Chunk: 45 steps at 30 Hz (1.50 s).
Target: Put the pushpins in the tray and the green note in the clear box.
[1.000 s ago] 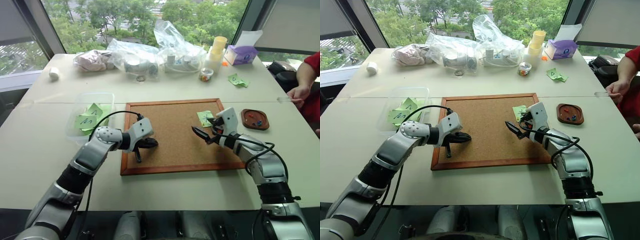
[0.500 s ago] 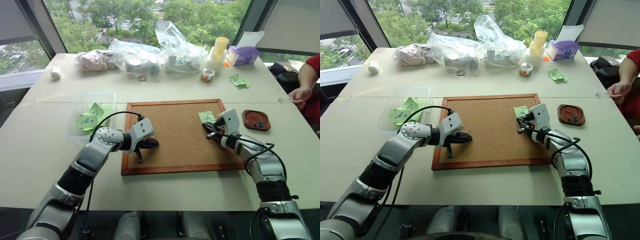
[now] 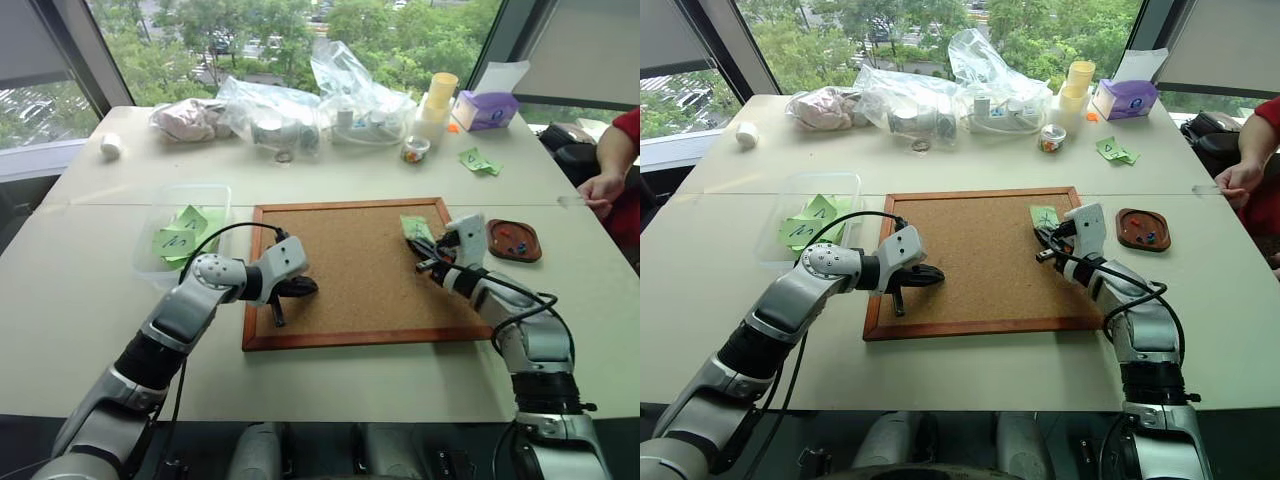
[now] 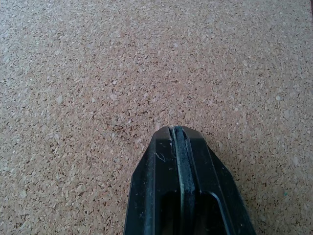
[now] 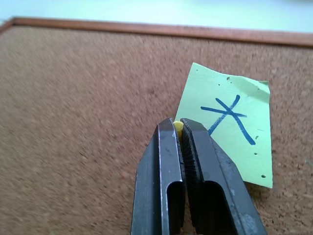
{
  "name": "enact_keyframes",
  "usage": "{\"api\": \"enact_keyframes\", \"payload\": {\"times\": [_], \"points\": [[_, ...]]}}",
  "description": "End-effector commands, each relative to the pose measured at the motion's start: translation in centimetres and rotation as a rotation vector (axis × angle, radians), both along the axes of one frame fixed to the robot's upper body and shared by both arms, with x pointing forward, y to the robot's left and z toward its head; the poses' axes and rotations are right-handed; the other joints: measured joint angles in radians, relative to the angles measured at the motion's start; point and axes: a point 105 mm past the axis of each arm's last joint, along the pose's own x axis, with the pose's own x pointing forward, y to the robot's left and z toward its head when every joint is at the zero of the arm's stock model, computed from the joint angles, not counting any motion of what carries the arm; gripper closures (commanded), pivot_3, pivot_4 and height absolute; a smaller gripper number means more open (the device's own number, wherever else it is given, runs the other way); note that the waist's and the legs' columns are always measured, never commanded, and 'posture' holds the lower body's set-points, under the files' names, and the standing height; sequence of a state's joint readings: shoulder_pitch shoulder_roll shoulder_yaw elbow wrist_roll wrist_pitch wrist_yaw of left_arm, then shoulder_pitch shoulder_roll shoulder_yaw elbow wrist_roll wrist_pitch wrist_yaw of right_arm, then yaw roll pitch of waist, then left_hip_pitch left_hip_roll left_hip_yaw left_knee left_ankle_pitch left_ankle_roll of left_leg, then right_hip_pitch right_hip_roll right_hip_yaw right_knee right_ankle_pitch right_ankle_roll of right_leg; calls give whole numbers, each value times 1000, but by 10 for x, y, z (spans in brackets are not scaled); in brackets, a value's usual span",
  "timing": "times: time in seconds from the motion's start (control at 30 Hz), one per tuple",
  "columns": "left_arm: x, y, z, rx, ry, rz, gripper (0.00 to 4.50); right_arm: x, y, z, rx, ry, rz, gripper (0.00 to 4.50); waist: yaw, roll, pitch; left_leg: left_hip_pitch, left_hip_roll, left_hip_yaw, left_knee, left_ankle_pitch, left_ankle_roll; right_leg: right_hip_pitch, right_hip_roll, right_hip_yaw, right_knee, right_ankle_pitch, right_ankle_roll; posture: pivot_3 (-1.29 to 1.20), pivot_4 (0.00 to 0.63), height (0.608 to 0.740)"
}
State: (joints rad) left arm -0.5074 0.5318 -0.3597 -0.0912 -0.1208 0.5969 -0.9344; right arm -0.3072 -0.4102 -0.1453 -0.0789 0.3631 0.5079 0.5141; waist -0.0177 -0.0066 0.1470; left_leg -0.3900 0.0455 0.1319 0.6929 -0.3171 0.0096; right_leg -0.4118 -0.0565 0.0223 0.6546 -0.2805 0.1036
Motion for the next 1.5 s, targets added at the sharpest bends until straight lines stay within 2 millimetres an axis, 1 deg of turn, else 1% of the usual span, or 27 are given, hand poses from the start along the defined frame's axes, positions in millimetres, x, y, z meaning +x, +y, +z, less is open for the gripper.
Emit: {"api": "enact_keyframes", "payload": {"times": [0.03, 0.2, 0.23, 0.27, 0.3, 0.37, 0.4, 0.43, 0.53, 0.6, 0.63, 0.73, 0.93, 1.1, 1.27, 1.37, 1.43, 1.47, 1.5], "points": [[-3, 9, -20, 54, 63, 23, 4500, -8, 6, 30, 17, -93, 22, 4469, 0, 0, 0, 0, 0, 0, 0, -1, 1, 0, 0, 0, 0, 0, 0, 0, 150, 735], [-2, 3, -8, -26, 75, 20, 4500, -12, 9, 39, 0, -109, 34, 4469, 1, 0, 0, 0, 0, 0, 0, -2, 3, 0, 0, 0, -1, 0, 0, 0, 150, 735], [4, -2, 8, -126, 92, 56, 4172, -13, 10, 41, -19, -115, 42, 4495, 1, 0, 0, 0, 0, 0, 0, -2, 3, 0, 0, 0, -1, 0, 0, 0, 150, 735], [8, -5, 19, -199, 108, 77, 3806, -14, 10, 42, -32, -119, 47, 4500, 2, 0, 0, 0, 0, 0, 0, -2, 3, 0, 0, 0, -1, 0, 0, 0, 150, 735], [10, -8, 34, -281, 121, 84, 3559, -15, 11, 44, -44, -123, 53, 4500, 5, 0, 1, -1, 0, 0, 0, -2, 4, 0, 0, 0, -1, 0, 0, 0, 150, 735], [17, -11, 68, -445, 101, 89, 2590, -16, 11, 48, -70, -135, 66, 4500, 7, -3, 2, -3, -1, -1, 1, -2, 3, -1, -1, -1, -1, 0, 0, 0, 150, 735], [18, -12, 82, -519, 97, 85, 2016, -16, 10, 50, -77, -140, 71, 4500, 6, -3, 3, -5, -1, -2, 2, -2, 3, -2, -1, -2, -1, 0, 0, 0, 150, 735], [20, -13, 93, -576, 101, 87, 1540, -16, 10, 52, -83, -145, 74, 4500, 6, -3, 3, -6, -1, -2, 2, -2, 3, -3, -1, -2, -1, 0, 0, 0, 150, 735], [24, -21, 112, -717, 158, 99, 49, -16, 11, 56, -107, -155, 92, 4500, 4, -3, 3, -7, -1, -2, 3, 0, 0, -4, -1, -2, -2, 0, 0, 0, 150, 735], [33, -28, 121, -802, 213, 140, 49, -17, 12, 58, -120, -160, 105, 4500, 4, -3, 3, -7, -1, -2, 3, 0, 1, -4, -1, -2, -2, 0, 1, 0, 150, 735], [39, -36, 123, -839, 266, 156, 49, -17, 14, 59, -125, -164, 112, 4500, 5, -3, 3, -8, -1, -2, 3, 0, 0, -4, -1, -2, -2, 0, 1, 0, 150, 735], [51, -59, 123, -892, 395, 176, 49, -18, 17, 62, -139, -173, 131, 4500, 6, -4, 3, -9, -2, -3, 3, 0, 1, -3, -1, -3, -3, 0, 1, 0, 150, 735], [72, -84, 120, -988, 577, 199, 49, -20, 22, 66, -159, -187, 155, 4500, 4, -4, 3, -11, -4, -4, 3, 0, 1, -5, 0, -3, -5, 1, 1, 0, 150, 735], [78, -105, 107, -949, 648, 192, 49, -24, 26, 70, -173, -212, 162, 4500, 5, -4, 3, -17, -5, -3, 3, 0, 0, -12, 0, -3, -4, 1, 1, 0, 150, 735], [78, -118, 107, -967, 704, 170, 49, -27, 29, 72, -173, -222, 169, 4500, 6, -4, 3, -18, -5, -3, 3, 0, 0, -13, 0, -4, -5, 1, 2, 0, 150, 735], [81, -125, 103, -986, 743, 193, 49, -28, 31, 71, -174, -222, 175, 4500, 6, -4, 3, -18, -5, -3, 3, 0, 0, -13, 0, -4, -5, 1, 2, 0, 150, 735], [84, -128, 102, -1011, 760, 219, 598, -30, 32, 70, -176, -222, 180, 4500, 6, -4, 3, -18, -6, -3, 3, 0, 0, -13, 0, -4, -5, 1, 2, 0, 150, 735], [85, -129, 103, -1019, 762, 218, 980, -30, 32, 70, -176, -221, 183, 4500, 6, -4, 3, -18, -6, -4, 3, 0, 0, -13, 0, -4, -5, 1, 2, 0, 150, 735], [85, -130, 104, -1022, 763, 214, 1485, -31, 33, 70, -176, -220, 185, 4500, 6, -4, 3, -18, -6, -4, 3, 0, 0, -13, 0, -4, -5, 1, 2, 0, 150, 735]]}}
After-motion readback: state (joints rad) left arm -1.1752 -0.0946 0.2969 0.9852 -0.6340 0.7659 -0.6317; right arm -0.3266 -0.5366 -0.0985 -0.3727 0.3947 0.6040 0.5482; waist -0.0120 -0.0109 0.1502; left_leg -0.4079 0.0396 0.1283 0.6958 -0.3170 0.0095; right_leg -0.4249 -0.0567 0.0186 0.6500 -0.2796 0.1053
